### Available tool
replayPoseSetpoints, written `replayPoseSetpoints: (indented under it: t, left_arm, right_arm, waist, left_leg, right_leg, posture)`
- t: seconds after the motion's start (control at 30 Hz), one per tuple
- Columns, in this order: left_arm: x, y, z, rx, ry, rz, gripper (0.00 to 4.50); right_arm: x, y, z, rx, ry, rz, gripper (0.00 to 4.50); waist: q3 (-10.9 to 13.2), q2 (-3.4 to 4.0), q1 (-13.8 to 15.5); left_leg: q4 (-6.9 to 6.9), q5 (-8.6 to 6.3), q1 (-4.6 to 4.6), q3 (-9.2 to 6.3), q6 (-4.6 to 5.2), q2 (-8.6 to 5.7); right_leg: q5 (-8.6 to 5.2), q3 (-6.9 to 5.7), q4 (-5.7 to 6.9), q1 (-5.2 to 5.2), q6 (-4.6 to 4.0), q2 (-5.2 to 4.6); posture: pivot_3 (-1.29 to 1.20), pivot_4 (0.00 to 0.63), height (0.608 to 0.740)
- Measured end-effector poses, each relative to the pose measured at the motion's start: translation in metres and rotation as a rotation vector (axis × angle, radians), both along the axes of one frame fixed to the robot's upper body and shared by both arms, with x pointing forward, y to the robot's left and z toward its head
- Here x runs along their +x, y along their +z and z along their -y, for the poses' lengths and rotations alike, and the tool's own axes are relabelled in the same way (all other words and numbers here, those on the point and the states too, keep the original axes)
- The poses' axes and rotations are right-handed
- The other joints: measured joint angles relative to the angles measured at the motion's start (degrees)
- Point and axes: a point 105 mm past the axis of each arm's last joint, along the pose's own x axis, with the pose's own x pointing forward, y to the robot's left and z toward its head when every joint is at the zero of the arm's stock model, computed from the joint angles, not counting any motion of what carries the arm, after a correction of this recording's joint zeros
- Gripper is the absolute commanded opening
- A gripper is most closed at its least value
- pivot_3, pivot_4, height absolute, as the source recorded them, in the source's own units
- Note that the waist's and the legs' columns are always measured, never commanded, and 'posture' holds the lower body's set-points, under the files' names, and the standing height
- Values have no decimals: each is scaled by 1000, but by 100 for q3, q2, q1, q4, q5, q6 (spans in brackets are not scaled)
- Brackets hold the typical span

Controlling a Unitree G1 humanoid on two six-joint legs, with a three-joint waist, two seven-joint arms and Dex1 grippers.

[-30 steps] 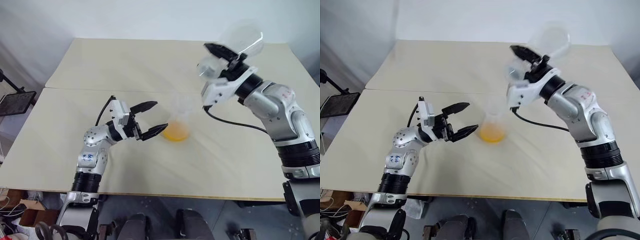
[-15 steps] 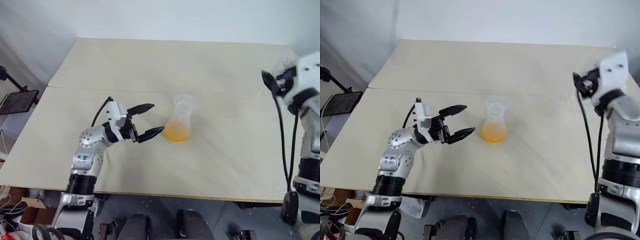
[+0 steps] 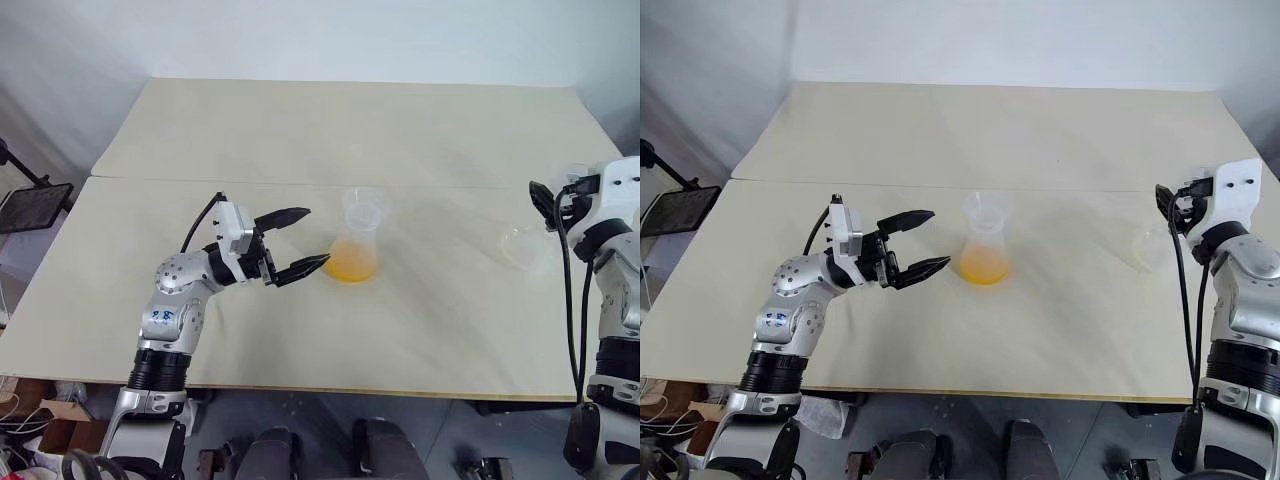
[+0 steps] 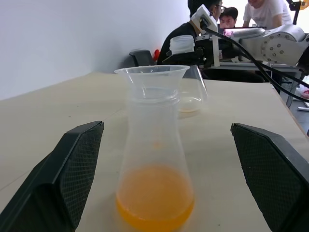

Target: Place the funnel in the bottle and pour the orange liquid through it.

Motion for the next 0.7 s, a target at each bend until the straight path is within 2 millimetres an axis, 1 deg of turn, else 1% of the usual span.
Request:
replayPoseSetpoints:
  t: [0.07, 0.1, 0.13, 0.2, 0.3, 0.4, 0.43, 0.53, 0.6, 0.7]
  left_arm:
    - [0, 0, 0, 0, -1, -2, 4500]
    - [0, 0, 0, 1, -1, -3, 4500]
    - [-1, 0, 1, 2, -3, -2, 4500]
    - [-1, 1, 1, 3, -5, 1, 4500]
    - [-1, 2, -1, 9, -1, 3, 4500]
    - [-1, 1, -1, 11, -6, 4, 4500]
    - [-1, 1, -2, 15, -6, 4, 4500]
    - [-1, 2, -5, 24, 0, 6, 4500]
    - [-1, 1, -7, 39, 1, 6, 4500]
    - [-2, -2, -15, 72, 11, -5, 4500]
  right_arm:
    - [0, -1, -1, 51, 9, 19, 3252]
    - [0, -1, -1, 76, 11, 26, 3498]
    - [-1, -1, 0, 88, 8, 29, 3897]
    - [-7, -3, 4, 91, -4, 27, 4458]
    - [-16, 3, 10, 84, -4, 39, 4458]
    - [-28, 13, 9, 85, 65, 62, 4458]
    - [-32, 14, 7, 82, 95, 55, 4458]
    - [-46, 4, 1, 52, 193, -11, 4458]
    - [-55, -5, 4, 36, 219, -52, 4458]
    - [-67, -7, 8, 44, 267, -43, 4458]
  waist:
    - [0, 0, -16]
    - [0, 0, -21]
    - [0, 0, -18]
    - [0, 0, -9]
    - [0, 0, 44]
    - [0, 0, 116]
    - [0, 0, 130]
    - [0, -1, 160]
    - [0, 0, 170]
    - [0, 0, 166]
  left_leg:
    - [0, 0, 0, 0, 0, 1]
    - [0, 0, 0, 0, 0, 2]
    - [-1, 0, -1, 0, 0, 1]
    - [-2, 0, -1, -1, 0, 1]
    - [0, 0, -2, 1, 1, -4]
    - [0, 0, -2, 0, 1, -2]
    - [0, 0, -2, -3, 1, -1]
    - [0, -2, -2, -3, 4, -3]
    - [0, -2, -2, -1, 4, -4]
    - [-1, -2, -1, -1, 4, -2]
  right_leg:
    - [0, 0, 0, 0, 0, 1]
    - [0, 0, 0, 0, 0, 1]
    - [0, 0, 0, -1, 0, 0]
    - [0, 0, 0, -1, 0, -1]
    - [0, 2, -1, -1, 0, -4]
    - [0, 1, -3, -1, 0, -2]
    - [0, 0, -2, 0, 0, -1]
    - [0, -1, -9, 5, 0, -3]
    - [0, 0, -15, 6, 0, -3]
    - [0, 0, -18, 6, 0, -1]
  posture:
    - [0, 150, 740]
    - [0, 150, 740]
    - [0, 150, 740]
    - [0, 150, 740]
    - [0, 150, 740]
    - [0, 150, 740]
    - [0, 150, 740]
    - [0, 150, 740]
    - [0, 150, 740]
    - [0, 150, 740]
